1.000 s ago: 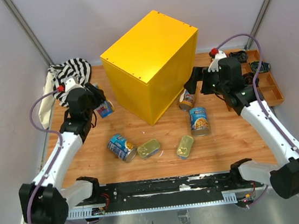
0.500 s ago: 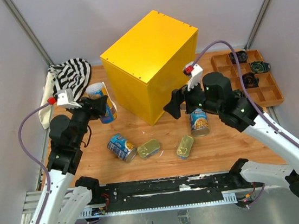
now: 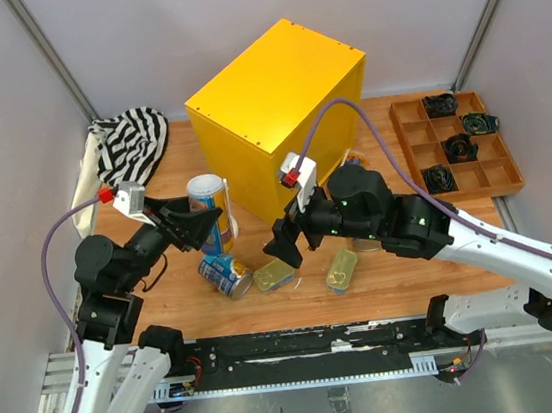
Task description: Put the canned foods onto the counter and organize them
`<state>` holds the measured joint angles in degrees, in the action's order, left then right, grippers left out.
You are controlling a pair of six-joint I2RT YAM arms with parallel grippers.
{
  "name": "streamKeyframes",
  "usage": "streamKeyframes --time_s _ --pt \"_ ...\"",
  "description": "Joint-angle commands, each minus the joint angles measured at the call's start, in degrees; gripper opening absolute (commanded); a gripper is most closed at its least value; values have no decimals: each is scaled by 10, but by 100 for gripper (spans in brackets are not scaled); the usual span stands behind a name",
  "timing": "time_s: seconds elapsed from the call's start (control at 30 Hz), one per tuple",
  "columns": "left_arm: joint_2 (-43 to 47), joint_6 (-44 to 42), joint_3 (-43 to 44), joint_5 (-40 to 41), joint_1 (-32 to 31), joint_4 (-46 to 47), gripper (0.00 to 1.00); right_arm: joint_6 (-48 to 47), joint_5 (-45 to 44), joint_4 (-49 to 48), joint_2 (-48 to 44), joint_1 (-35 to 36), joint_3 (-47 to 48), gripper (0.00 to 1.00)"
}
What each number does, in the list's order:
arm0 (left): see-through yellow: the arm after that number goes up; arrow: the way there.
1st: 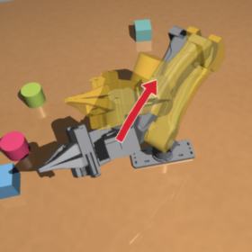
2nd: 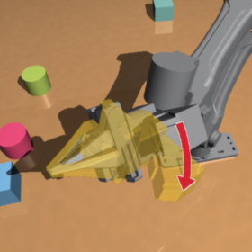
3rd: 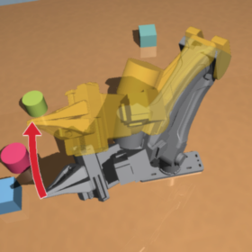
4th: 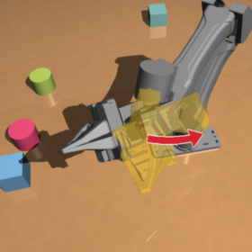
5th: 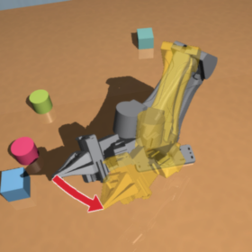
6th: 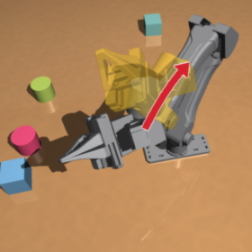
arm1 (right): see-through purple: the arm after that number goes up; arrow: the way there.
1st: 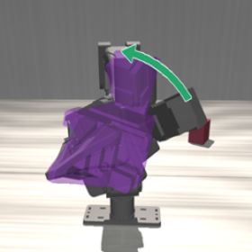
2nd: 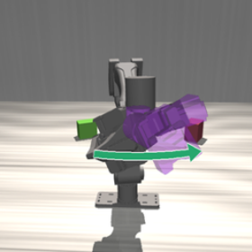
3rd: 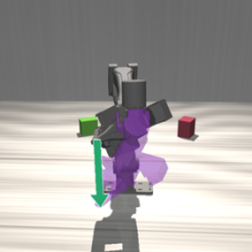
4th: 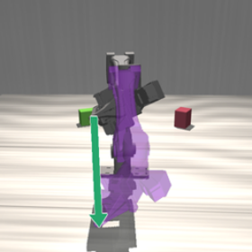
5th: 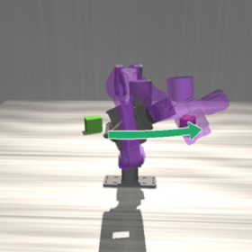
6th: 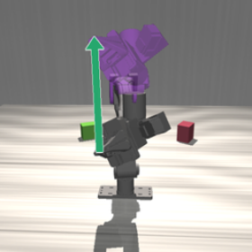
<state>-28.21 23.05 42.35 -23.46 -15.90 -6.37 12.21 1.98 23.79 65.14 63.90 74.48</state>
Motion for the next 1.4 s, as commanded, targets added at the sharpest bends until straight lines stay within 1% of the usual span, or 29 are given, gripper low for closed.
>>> streamKeyframes --time_s 0.0,0.23,0.57,0.77,1.03,1.37 --pt "31 36 40 -86 -4 84 0 -24 6 -36 14 27 14 100" --pt "47 78 37 -147 -4 118 0 -21 60 -99 10 36 17 99" --pt "59 112 30 -178 -4 150 0 27 125 -169 0 36 41 99" --pt "59 130 31 -190 -3 170 0 40 137 -193 12 36 62 99" --pt "50 143 39 -208 -3 192 0 44 138 -221 53 36 98 99" --pt "39 162 58 -221 -3 219 0 60 144 -236 93 36 130 99"
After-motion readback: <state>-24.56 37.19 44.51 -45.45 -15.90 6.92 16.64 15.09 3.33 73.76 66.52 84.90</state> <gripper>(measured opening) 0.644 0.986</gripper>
